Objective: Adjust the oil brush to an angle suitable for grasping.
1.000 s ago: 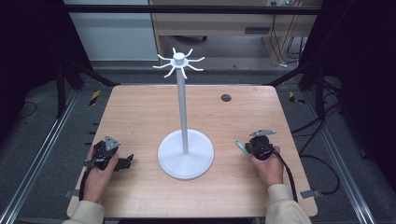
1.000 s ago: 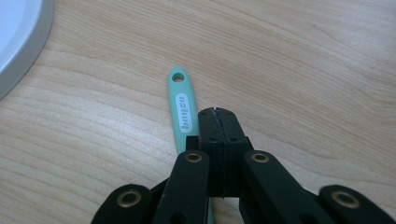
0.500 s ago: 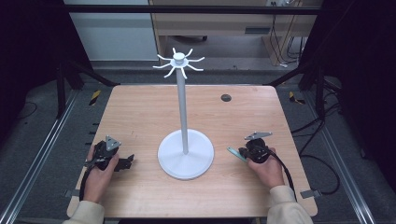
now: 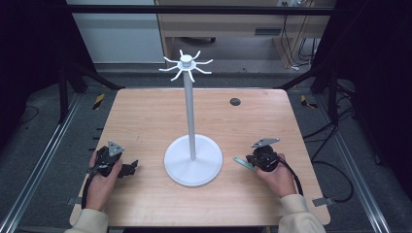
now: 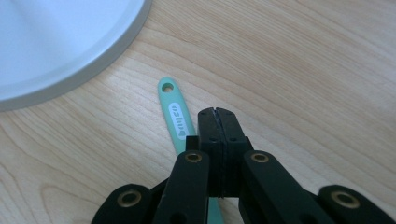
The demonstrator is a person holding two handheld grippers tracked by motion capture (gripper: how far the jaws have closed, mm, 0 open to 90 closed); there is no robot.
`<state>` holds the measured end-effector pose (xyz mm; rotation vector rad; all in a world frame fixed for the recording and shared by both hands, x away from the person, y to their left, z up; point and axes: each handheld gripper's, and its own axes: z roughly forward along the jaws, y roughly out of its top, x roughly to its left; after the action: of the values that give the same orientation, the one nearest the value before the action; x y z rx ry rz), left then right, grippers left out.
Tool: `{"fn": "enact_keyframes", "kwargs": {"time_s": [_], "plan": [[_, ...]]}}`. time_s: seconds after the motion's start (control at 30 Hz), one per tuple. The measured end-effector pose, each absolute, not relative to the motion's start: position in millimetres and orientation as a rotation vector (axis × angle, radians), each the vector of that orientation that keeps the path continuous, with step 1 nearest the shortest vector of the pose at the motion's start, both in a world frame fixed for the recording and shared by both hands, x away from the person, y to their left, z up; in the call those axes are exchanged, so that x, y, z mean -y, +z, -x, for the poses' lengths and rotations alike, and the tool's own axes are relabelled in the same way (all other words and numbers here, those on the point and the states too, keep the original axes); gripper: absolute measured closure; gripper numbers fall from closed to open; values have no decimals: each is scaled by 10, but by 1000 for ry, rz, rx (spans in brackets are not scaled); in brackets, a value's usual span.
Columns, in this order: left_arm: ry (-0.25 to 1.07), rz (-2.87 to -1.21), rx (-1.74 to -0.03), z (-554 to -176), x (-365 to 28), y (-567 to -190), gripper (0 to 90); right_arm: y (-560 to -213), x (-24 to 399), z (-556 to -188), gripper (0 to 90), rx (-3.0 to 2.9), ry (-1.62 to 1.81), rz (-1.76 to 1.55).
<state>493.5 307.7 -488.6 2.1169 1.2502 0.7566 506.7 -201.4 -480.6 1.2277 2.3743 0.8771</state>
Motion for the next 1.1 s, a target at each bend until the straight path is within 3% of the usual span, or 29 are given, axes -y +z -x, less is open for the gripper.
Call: {"fn": "enact_keyframes", "kwargs": {"time_s": [0.8,1.1], "plan": [[757,-2117,-1253,-4931,-3086,-4884,30,-4515,2111,-5059,900,-2603,501,-1117],[758,-2121,-1251,-4931,-3077,-4887,30,-4528,2116,-5079,810,-2715,366,-1070]]}}
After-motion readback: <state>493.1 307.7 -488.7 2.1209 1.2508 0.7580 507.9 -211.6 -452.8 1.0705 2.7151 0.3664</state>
